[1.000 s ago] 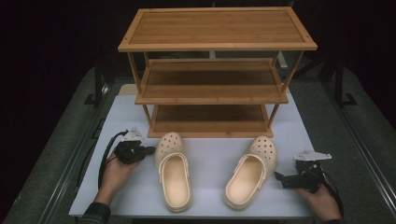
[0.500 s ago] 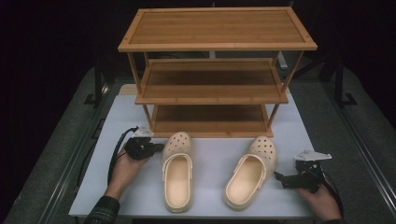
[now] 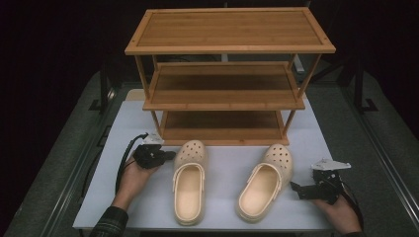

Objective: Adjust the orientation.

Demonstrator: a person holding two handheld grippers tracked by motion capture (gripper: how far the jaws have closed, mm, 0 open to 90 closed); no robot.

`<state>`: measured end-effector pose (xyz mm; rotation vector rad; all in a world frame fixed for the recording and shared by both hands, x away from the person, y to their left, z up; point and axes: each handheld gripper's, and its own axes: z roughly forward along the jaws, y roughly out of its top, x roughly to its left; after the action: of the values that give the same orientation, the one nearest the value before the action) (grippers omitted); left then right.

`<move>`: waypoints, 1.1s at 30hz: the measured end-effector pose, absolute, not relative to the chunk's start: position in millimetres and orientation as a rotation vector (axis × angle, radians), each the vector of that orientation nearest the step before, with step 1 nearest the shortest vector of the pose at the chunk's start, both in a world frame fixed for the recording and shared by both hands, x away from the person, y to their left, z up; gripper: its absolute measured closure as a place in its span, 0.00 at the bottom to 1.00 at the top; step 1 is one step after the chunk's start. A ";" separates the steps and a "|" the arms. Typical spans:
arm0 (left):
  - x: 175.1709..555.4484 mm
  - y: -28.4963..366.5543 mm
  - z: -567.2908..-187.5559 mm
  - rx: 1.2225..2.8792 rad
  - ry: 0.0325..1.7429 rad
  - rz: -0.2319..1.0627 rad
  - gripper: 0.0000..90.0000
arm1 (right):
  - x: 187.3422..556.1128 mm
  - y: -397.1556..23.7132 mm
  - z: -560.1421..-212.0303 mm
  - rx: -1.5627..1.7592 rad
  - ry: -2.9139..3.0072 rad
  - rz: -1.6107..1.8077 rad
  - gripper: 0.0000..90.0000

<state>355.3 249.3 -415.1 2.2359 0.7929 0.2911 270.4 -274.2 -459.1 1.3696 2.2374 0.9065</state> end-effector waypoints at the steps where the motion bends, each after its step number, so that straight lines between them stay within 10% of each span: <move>1: 353.4 250.7 -413.6 2.234 0.792 0.287 1.00 | 270.3 -274.1 -459.1 1.369 2.237 0.907 0.00; 7: 337.8 262.7 -407.6 2.226 0.797 0.301 0.89 | 270.3 -274.2 -459.1 1.368 2.237 0.907 0.00; 25: 277.1 305.5 -423.1 2.254 0.960 0.364 0.09 | 270.4 -274.2 -458.9 1.369 2.239 0.905 0.00; 33: 262.0 314.5 -437.1 2.293 0.977 0.389 0.00 | 270.3 -274.2 -458.9 1.369 2.238 0.905 0.00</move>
<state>262.0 314.5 -437.1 2.2935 0.9772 0.3891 270.3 -274.2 -458.9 1.3689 2.2384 0.9047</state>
